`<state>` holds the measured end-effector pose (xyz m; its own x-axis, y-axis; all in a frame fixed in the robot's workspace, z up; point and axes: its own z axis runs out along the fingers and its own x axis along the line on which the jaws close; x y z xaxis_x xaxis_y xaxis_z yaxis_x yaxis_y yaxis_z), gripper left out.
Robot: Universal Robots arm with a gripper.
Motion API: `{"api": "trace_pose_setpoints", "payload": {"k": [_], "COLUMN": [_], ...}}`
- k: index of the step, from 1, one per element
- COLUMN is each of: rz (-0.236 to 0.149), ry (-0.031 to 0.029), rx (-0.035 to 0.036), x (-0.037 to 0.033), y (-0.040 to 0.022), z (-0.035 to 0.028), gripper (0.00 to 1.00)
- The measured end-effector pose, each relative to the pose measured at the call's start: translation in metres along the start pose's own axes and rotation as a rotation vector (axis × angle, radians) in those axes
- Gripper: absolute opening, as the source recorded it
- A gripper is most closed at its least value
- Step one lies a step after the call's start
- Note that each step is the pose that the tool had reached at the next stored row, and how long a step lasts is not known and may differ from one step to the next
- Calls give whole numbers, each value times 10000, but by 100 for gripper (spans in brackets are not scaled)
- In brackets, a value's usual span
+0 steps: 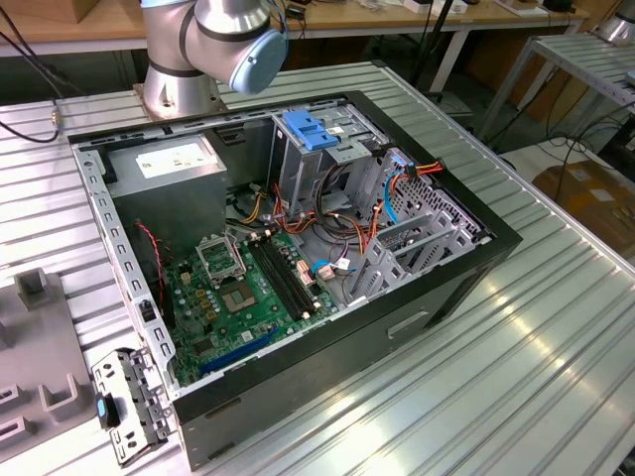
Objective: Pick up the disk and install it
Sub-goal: 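Pick up the disk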
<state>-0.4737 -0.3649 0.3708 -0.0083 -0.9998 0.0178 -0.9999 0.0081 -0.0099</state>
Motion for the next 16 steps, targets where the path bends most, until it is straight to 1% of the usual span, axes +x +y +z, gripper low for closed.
{"api": "trace_pose_setpoints", "payload": {"k": [4, 5, 7, 16], "rz": [0, 0, 0, 0], "ry": [0, 0, 0, 0], "rx": [0, -1, 0, 0], "x": [1, 1, 2, 4], "y": [0, -1, -1, -2], "z": [-40, -67, -99, -198], "gripper": [37, 37, 37, 37]}}
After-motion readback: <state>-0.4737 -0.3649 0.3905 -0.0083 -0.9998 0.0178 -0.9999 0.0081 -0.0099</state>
